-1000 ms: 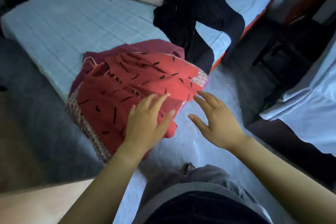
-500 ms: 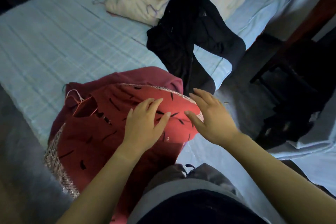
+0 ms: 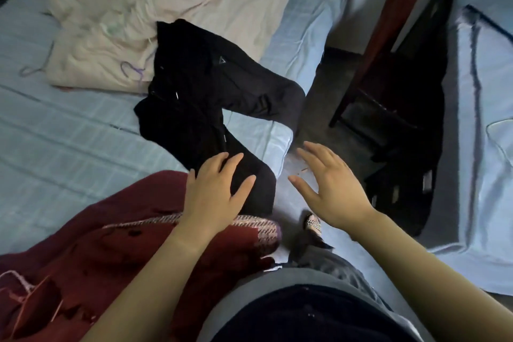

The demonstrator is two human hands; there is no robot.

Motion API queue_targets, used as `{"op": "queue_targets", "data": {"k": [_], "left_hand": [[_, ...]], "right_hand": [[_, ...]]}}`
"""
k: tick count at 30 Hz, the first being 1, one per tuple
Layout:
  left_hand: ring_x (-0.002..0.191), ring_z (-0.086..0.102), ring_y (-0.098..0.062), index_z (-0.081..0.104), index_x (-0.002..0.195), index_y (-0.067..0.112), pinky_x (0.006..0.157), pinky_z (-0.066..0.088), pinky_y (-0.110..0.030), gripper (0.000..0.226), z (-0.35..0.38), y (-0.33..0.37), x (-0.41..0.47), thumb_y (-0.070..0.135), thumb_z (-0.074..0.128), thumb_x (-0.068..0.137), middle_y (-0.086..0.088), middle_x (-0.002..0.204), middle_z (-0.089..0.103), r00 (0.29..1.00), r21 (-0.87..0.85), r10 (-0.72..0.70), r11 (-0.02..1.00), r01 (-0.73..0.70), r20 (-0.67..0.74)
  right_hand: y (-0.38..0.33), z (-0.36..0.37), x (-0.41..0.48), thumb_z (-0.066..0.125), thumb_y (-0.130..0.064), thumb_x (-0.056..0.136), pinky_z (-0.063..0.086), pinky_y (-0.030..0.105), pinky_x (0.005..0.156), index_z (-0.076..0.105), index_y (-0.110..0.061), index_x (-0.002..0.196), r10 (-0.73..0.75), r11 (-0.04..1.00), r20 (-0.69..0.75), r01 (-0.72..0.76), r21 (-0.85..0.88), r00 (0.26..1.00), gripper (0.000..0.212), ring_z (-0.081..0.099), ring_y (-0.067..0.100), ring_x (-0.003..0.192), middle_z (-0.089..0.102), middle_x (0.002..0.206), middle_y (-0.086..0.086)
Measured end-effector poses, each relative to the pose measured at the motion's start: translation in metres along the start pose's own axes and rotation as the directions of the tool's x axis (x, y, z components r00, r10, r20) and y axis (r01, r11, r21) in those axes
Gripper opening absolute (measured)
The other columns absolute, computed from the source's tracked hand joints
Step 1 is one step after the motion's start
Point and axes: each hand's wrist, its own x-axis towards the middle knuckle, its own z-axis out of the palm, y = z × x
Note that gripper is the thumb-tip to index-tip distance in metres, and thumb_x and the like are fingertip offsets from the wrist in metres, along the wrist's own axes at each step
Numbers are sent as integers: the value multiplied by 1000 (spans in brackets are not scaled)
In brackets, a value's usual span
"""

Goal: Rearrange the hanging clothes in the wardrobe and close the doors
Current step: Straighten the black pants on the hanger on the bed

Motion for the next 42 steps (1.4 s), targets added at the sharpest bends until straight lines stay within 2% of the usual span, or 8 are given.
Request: {"op": "queue_targets", "data": {"k": [4, 9, 15, 22, 27, 30, 39, 42], "left_hand": [[136, 33, -20, 38, 141, 28, 106, 31, -57, 74, 11, 37, 75, 68, 12, 84, -1, 145, 39, 998, 10, -61, 998, 61, 27], [136, 32, -18, 38, 140, 33, 110, 25, -53, 72, 14, 77, 157, 68, 14, 82, 2, 147, 38, 993, -1, -111, 994, 112, 32], [134, 35, -18, 42, 139, 31, 109, 27, -55, 74, -11, 36, 193, 70, 16, 81, 1, 145, 41, 934, -49, -356, 934, 354, -44], [136, 33, -19, 38, 141, 33, 110, 24, -52, 75, -35, -44, 221, 71, 12, 81, 1, 147, 38, 815, -89, -568, 823, 561, -114], [136, 33, -17, 36, 141, 34, 111, 24, -54, 74, -45, -76, 247, 71, 13, 82, 2, 147, 37, 753, -148, -651, 758, 635, -101], [134, 35, -17, 37, 141, 33, 110, 26, -54, 74, -47, -99, 260, 71, 13, 82, 3, 146, 39, 699, -167, -710, 702, 692, -85], [129, 44, -18, 44, 138, 28, 104, 37, -51, 72, -40, -162, 299, 69, 18, 85, 1, 141, 46, 443, -270, -893, 446, 854, -73], [128, 45, -19, 45, 137, 27, 102, 40, -51, 71, -33, -190, 316, 68, 20, 85, -1, 139, 48, 387, -303, -921, 384, 872, -53]], "right_hand": [[59, -29, 61, 24, -63, 87, 30, 48, 110, 44, -15, 137, -6, 1000, 35, 6, -10, 999, 72, 32, 24, 137, 37, 147, 4], [118, -59, 143, 23, -66, 85, 31, 51, 108, 43, -16, 139, -21, 1000, 104, 23, -20, 994, 75, 30, 25, 138, 36, 148, 5], [89, -46, 255, 20, -66, 85, 31, 52, 108, 43, -17, 139, -231, 972, 215, 235, 7, 949, 76, 28, 24, 139, 33, 149, 6], [20, -16, 359, 23, -63, 89, 30, 50, 109, 38, -19, 141, -501, 860, 291, 507, 60, 815, 69, 26, 22, 139, 32, 150, 3], [-3, -6, 421, 26, -60, 92, 34, 47, 107, 39, -18, 140, -561, 814, 330, 579, 52, 759, 66, 29, 22, 137, 34, 149, 3], [-16, 10, 460, 27, -60, 93, 31, 44, 110, 37, -17, 142, -583, 791, 396, 607, 75, 709, 66, 26, 22, 139, 31, 150, 3], [-92, 91, 608, 50, -39, 93, 26, 40, 112, 39, -9, 141, -704, 595, 550, 796, 111, 449, 57, 30, 29, 137, 36, 147, 12], [-125, 131, 650, 60, -30, 89, 34, 44, 107, 47, -2, 133, -756, 485, 553, 867, 114, 350, 54, 39, 35, 130, 45, 139, 18]]}}
